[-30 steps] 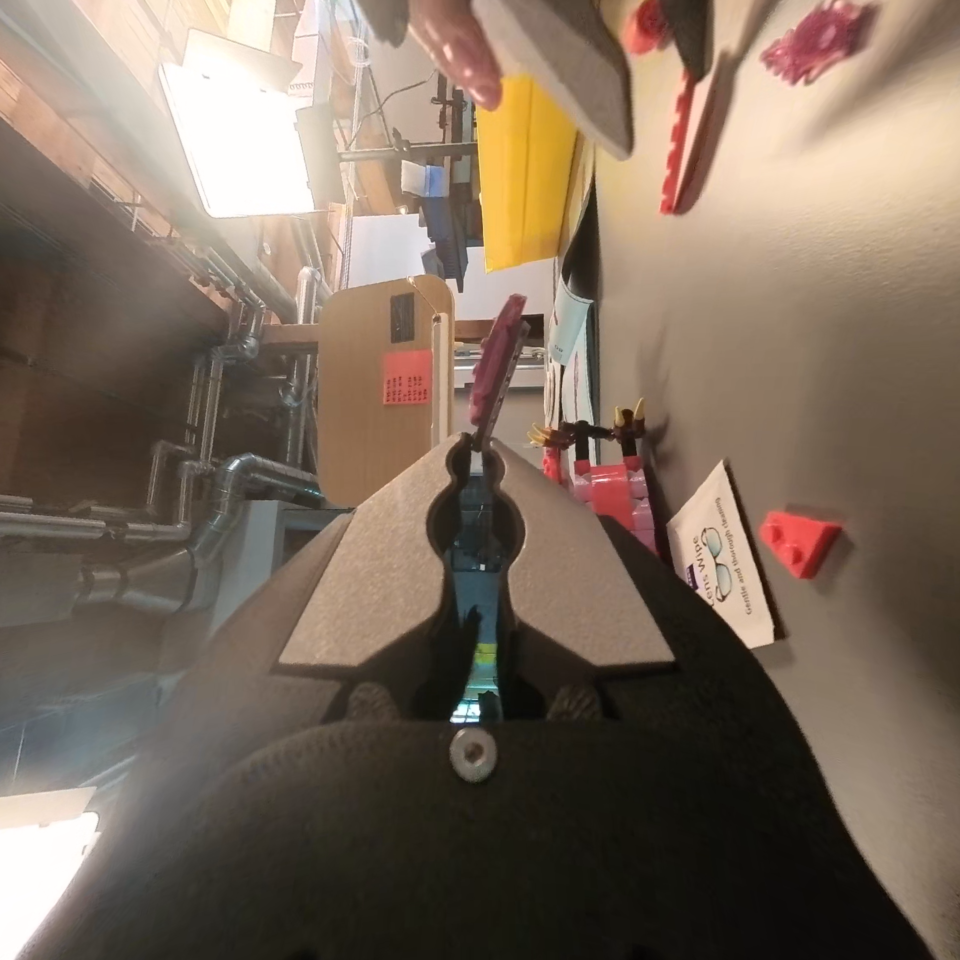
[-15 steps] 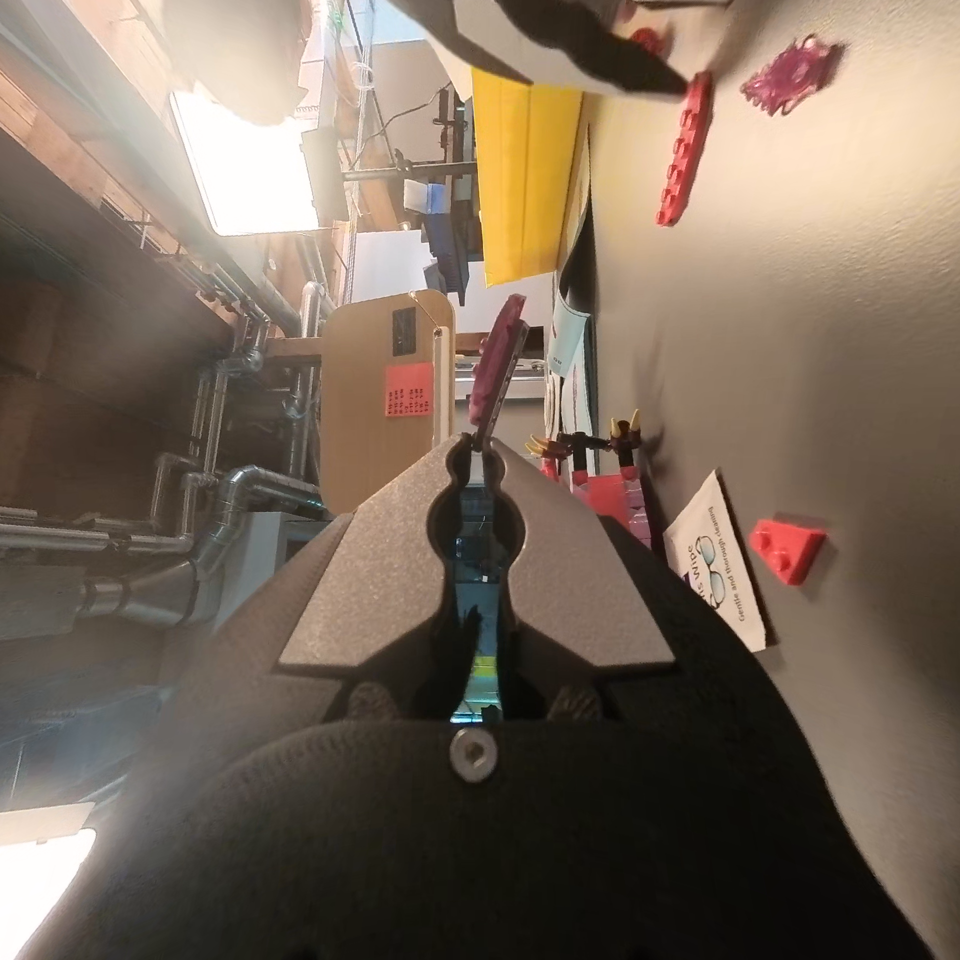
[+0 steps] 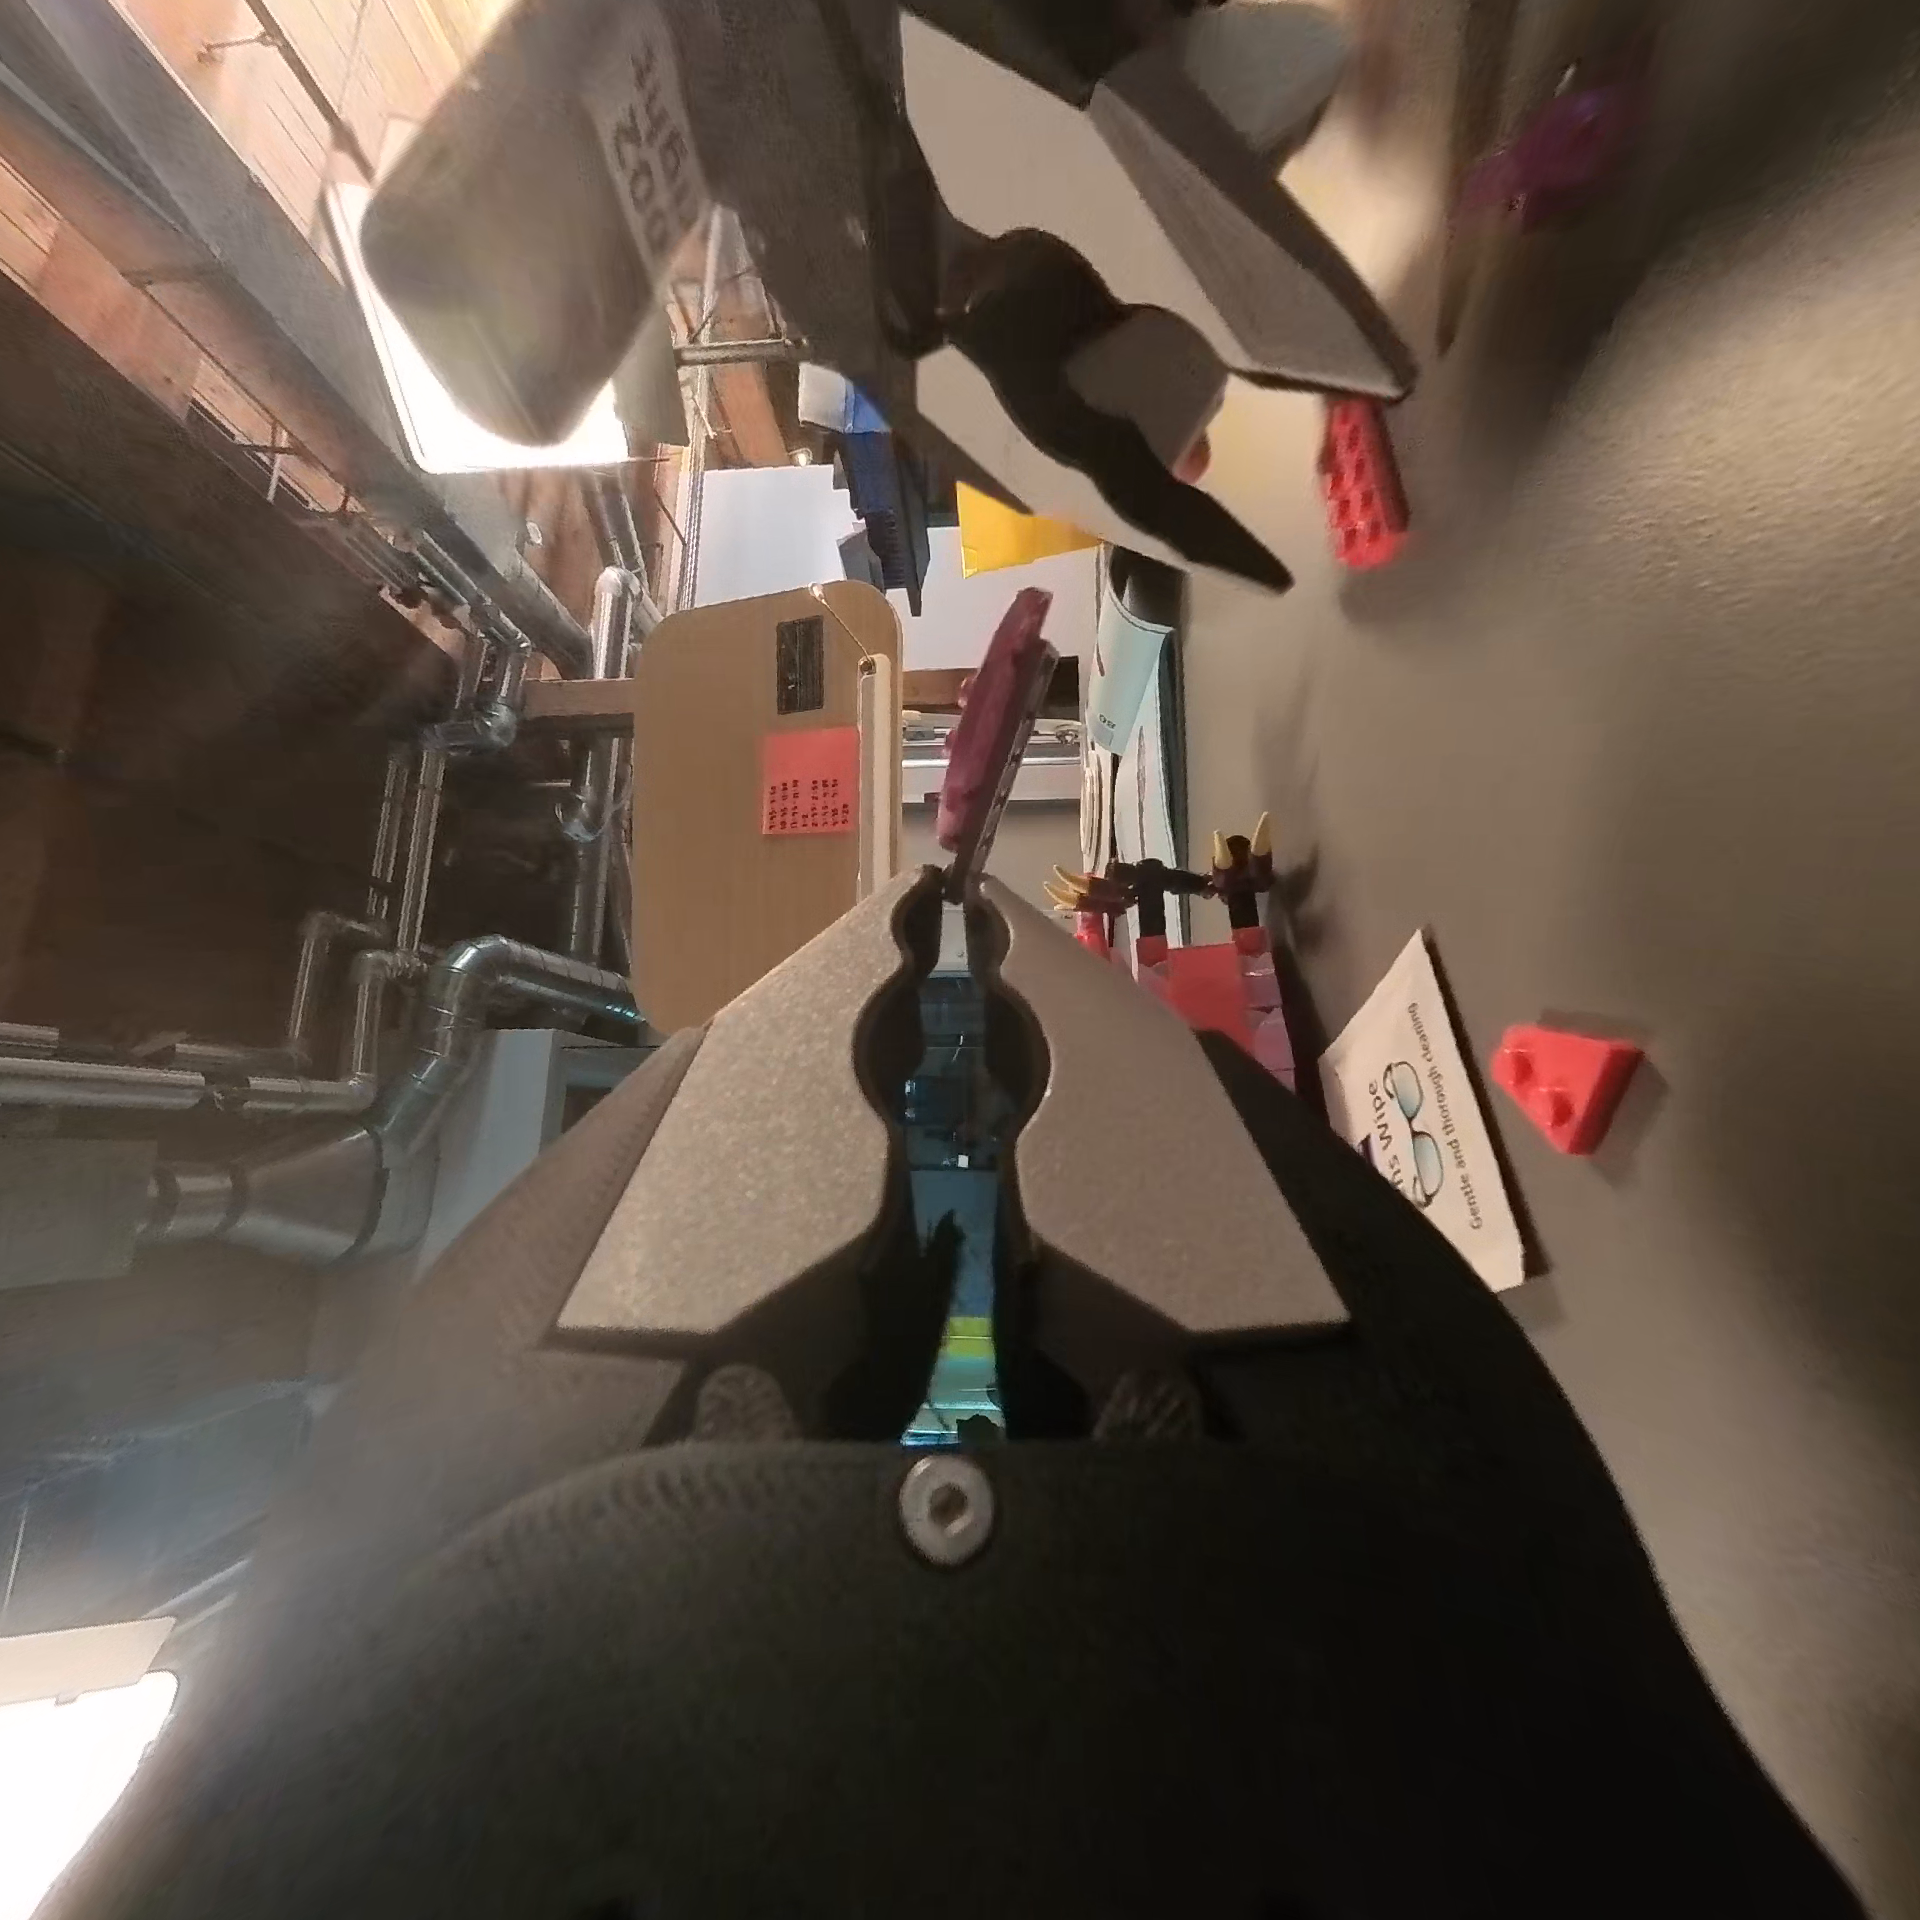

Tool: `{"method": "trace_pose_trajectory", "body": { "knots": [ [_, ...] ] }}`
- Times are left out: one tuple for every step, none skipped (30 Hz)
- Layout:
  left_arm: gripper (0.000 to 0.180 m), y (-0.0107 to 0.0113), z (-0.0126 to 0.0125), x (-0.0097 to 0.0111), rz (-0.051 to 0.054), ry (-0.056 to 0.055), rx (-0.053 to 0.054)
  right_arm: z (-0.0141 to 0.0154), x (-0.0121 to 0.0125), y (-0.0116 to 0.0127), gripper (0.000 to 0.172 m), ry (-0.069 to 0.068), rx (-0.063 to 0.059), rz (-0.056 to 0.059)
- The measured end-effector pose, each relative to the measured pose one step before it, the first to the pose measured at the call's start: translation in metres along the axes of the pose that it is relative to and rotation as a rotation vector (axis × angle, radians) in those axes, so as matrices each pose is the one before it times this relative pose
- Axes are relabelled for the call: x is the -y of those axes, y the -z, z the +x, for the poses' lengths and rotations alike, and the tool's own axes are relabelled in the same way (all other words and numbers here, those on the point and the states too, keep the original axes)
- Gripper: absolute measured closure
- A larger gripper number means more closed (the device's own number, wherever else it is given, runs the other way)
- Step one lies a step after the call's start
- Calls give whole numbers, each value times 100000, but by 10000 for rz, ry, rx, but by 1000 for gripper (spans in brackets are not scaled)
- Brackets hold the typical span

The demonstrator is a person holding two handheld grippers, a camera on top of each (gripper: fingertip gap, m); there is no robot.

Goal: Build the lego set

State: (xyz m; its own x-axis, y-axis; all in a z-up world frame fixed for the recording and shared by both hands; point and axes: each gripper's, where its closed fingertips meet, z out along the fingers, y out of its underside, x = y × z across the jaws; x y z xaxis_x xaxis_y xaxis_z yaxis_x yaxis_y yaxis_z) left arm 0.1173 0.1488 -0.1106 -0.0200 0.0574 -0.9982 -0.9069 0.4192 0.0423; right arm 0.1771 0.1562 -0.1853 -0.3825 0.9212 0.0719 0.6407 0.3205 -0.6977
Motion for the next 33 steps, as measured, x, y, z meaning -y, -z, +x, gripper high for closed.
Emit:
{"method": "trace_pose_trajectory", "body": {
  "knots": [
    [178,-18,54,-5,-11,0,-24,-49,-306,-175,132,-21,308,-251],
    [178,-19,39,-2,-9,-4,-8,-79,-155,-58,132,-145,308,-176],
    [178,-17,-7,-7,-19,-1,19,-46,-95,73,134,-143,215,-147],
    [178,6,-89,-68,-74,-46,62,43,-184,138,139,-80,55,-185],
    [178,28,-255,-116,-150,-221,193,17,-241,168,145,-76,-19,-193],
    [178,68,-237,-86,-207,-351,208,-37,-197,125,152,-132,-60,-145],
    [178,35,-114,-49,-290,-305,135,-2,-124,77,156,-223,-150,-81],
    [178,-1,212,-20,-352,-147,-78,28,-72,37,158,-304,-230,-43],
    [178,52,277,45,-350,-27,-113,12,-63,51,159,-310,-265,-48],
    [178,156,154,223,-223,-13,-61,102,-59,117,159,-241,-360,-30],
    [178,200,159,159,-221,100,-90,299,122,314,159,-198,-499,108],
    [178,234,-30,69,-209,152,3,265,495,584,159,-245,-416,316],
    [178,273,-375,52,-114,92,185,58,935,826,159,-351,-197,506],
    [178,242,-575,-105,-172,131,258,37,1331,967,159,-404,-148,609],
    [178,208,-755,-181,-180,167,325,-82,1542,991,159,-297,-107,571],
    [179,222,-925,-185,-156,120,419,-263,1713,932,159,-126,-70,516],
    [179,236,-997,-139,-145,100,459,-351,1868,803,159,-17,-109,458],
    [179,236,-951,2,-95,127,423,-518,1814,614,159,65,-59,314],
    [179,252,-947,133,-54,136,420,-609,1608,419,159,145,-31,124],
    [179,216,-960,199,-38,127,437,-648,1337,250,159,249,-30,-51],
    [179,174,-888,224,-43,188,398,-761,1075,125,159,351,43,-174],
    [179,167,-793,280,-3,216,369,-747,862,36,159,340,56,-260],
    [179,170,-642,317,29,175,330,-724,672,-14,159,283,89,-317],
    [179,169,-501,334,85,90,309,-741,541,-39,159,241,146,-321],
    [179,157,-345,298,87,-17,257,-577,401,-24,159,193,109,-314],
    [179,125,-311,217,83,-52,222,-379,272,-10,159,173,36,-317],
    [179,75,-317,122,69,29,193,-240,188,27,159,166,-18,-281],
    [179,47,-280,11,33,99,119,-235,118,35,159,142,8,-246],
    [179,0,-132,-86,-14,170,24,-339,20,10,159,100,87,-254],
    [179,-8,-76,-144,-30,119,17,-278,-4,-3,159,69,41,-231],
    [179,-19,-96,-116,-25,21,57,-164,-26,4,159,79,-42,-199],
    [179,29,-79,-38,8,31,42,-102,-44,0,159,74,-86,-172],
    [179,48,-58,49,32,71,22,-2,-31,14,159,56,-130,-136]
  ]
}}
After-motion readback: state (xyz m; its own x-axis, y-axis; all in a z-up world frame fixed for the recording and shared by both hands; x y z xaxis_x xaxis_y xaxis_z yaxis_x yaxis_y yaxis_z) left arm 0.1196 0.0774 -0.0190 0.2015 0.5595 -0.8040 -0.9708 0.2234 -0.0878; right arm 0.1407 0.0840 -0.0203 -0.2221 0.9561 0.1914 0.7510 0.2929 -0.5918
